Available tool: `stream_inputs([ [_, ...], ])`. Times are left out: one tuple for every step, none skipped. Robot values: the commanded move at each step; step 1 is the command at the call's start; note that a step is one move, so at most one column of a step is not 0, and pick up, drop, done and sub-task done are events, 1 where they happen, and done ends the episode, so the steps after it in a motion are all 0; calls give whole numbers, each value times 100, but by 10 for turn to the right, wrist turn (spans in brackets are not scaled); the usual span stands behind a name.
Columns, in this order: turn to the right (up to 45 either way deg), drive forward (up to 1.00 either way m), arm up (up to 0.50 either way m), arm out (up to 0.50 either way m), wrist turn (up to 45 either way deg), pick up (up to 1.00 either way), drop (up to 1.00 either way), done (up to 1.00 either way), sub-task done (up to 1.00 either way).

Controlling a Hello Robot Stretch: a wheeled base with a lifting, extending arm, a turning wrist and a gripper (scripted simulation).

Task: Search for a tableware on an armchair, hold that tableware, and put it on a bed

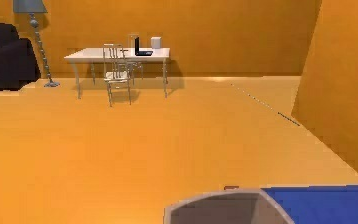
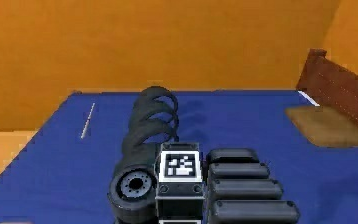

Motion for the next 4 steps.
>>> stream_inputs([
  [-300,0,0,0,0,0,0,0,0],
  [450,0,0,0,0,0,0,0,0],
  [120,0,0,0,0,0,0,0,0],
  [0,0,0,48,0,0,0,0,0],
])
